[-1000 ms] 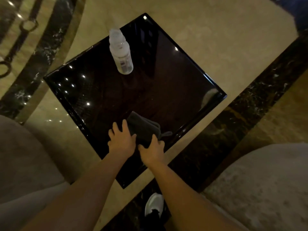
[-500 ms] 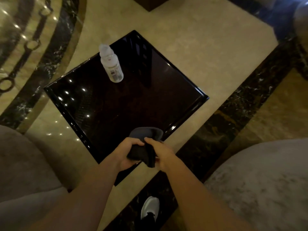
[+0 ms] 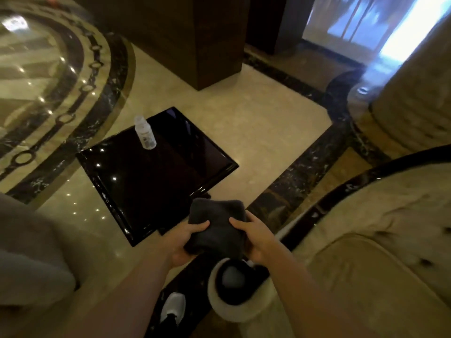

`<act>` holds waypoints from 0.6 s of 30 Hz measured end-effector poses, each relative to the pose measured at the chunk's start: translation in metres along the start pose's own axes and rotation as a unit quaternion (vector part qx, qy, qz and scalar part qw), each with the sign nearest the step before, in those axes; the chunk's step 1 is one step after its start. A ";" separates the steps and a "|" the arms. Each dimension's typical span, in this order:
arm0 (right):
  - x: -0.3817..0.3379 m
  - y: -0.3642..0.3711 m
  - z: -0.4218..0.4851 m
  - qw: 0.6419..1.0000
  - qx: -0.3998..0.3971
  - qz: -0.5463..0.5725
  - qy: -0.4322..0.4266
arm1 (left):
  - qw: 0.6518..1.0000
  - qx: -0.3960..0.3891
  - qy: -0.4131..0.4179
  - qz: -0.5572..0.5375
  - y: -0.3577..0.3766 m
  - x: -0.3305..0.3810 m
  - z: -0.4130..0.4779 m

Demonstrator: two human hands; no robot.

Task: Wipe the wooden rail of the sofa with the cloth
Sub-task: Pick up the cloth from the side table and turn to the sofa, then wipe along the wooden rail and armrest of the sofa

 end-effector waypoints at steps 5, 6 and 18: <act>-0.007 -0.060 -0.096 0.996 -0.004 -0.073 -0.060 | 0.998 0.002 0.061 0.028 0.064 -0.055 -0.052; 0.003 -0.073 -0.111 0.995 0.005 -0.083 -0.055 | 0.997 0.012 0.060 0.038 0.070 -0.074 -0.063; 0.125 -0.128 -0.175 0.979 0.066 -0.189 0.025 | 0.950 0.148 0.120 0.249 0.059 -0.181 -0.120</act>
Point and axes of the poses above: each hand's wrist, its own z-axis towards the middle knuckle, its own y-axis out of the palm, x = y × z, the point moved 4 cm from there along z, towards the middle knuckle, and after that the axes turned 2 degrees about -y, right-handed, at the moved point
